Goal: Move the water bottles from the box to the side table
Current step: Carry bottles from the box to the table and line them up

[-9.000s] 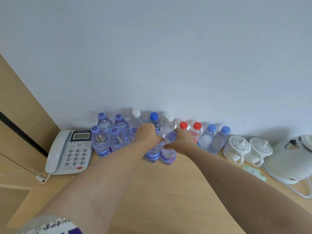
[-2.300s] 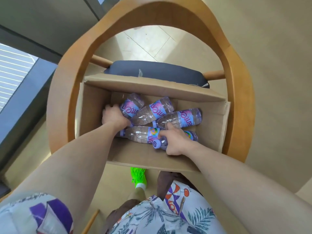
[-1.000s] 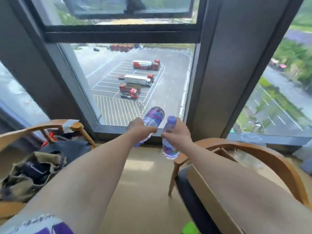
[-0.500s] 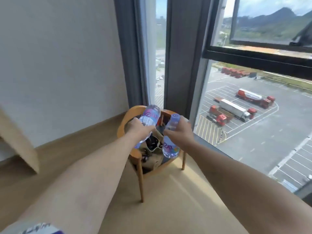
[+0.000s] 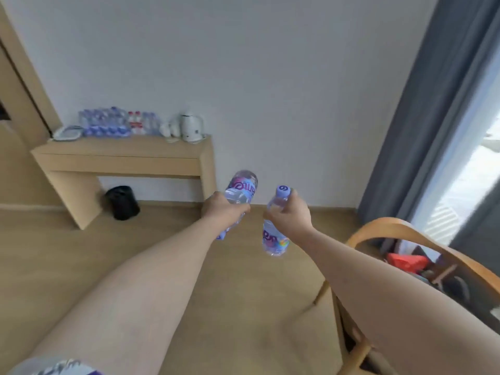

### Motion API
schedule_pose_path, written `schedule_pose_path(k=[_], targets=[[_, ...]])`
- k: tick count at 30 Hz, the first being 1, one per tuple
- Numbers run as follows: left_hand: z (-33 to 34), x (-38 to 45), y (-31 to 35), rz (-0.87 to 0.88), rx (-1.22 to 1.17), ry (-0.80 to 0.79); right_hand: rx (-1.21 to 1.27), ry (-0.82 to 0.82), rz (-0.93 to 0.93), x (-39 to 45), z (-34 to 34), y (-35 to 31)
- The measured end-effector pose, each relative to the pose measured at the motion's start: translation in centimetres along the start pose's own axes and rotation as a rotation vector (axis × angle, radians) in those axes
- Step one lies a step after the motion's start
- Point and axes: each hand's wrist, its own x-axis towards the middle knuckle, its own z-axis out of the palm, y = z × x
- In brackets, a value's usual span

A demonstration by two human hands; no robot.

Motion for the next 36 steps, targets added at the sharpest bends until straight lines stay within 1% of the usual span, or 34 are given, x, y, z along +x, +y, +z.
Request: schedule_pose_path(k=[3, 7, 16, 22, 26, 31, 36], targets=[[-4.3, 5.2, 0.0, -0.082, -0.055, 0.074, 0.031, -0.107, -0.054, 5.9, 5.3, -2.9], [-9.8, 11.1, -0.6, -0.126, -0.054, 0.195, 0.062, -0.210, -0.112, 12.2, 12.1, -6.5], [-19.8, 22.1, -5.8, -0.236, -0.068, 0.394, 0.090, -0.425, -0.165, 21.4, 27.4, -12.4], [-26.5, 32.9, -9.1, -0.222, -0.057, 0.443, 0.088, -0.441, -0.176, 28.6, 38.1, -16.1], [-31.8, 40.9, -9.8, -0.225, -0.023, 0.422, 0.062, -0.429, -0.155, 34.1, 44.8, -19.7], [-38.2, 50.6, -9.5, -0.192, -0.013, 0.387, 0.043, -0.395, -0.119, 40.3, 51.3, -24.3], [-42.2, 58.6, -10.5, -0.206, 0.006, 0.372, 0.016, -0.379, -0.083, 45.9, 57.1, -26.8]])
